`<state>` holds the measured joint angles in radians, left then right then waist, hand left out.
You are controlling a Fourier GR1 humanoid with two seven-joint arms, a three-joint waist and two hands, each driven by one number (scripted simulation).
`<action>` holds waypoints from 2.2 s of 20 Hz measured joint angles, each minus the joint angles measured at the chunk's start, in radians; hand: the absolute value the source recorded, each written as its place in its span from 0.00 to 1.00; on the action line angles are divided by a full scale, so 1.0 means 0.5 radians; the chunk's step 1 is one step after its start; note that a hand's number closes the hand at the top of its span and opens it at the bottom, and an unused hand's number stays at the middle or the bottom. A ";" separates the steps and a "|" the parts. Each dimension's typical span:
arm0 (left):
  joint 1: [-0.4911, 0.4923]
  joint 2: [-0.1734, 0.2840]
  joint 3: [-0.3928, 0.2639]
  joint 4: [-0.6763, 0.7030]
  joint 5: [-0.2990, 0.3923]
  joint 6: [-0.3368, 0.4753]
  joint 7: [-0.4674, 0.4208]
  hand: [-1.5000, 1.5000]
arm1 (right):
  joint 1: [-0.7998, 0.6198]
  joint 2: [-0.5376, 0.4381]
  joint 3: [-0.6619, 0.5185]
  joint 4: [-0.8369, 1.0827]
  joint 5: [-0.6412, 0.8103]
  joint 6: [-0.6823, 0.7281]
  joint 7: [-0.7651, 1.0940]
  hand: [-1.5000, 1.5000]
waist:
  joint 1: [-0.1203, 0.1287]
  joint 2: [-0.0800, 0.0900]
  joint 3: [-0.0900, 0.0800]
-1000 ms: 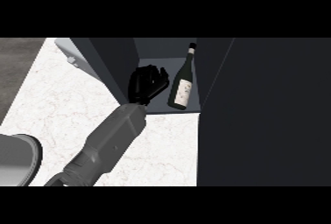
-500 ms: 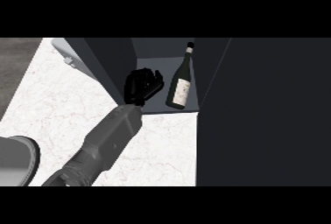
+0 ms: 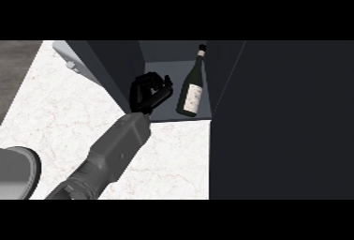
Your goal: Pick up the wine, place it into the cabinet and close the cabinet
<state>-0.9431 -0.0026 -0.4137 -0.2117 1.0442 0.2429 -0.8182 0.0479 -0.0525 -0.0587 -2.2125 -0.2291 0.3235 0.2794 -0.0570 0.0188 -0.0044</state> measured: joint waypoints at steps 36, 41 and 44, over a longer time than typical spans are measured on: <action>1.171 0.637 -0.570 -2.522 -0.514 0.519 0.556 0.00 | -0.026 -0.016 0.024 -0.227 0.011 -0.125 0.253 0.00 | 0.151 -0.053 0.009; 1.408 0.748 -0.600 -2.992 -0.633 0.668 0.706 0.00 | -0.013 -0.036 0.039 -0.238 0.025 -0.088 0.240 1.00 | 0.134 -0.046 0.010; 1.542 0.822 -0.602 -3.209 -0.684 0.708 0.753 0.00 | -0.004 -0.098 0.037 -0.194 0.024 0.011 0.200 1.00 | 0.133 -0.045 0.010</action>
<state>-0.1722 0.4084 -0.7148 -1.8162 0.7020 0.5968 -0.4417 0.0462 -0.1017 -0.0402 -2.3094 -0.2171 0.3291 0.3795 0.0094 -0.0036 0.0006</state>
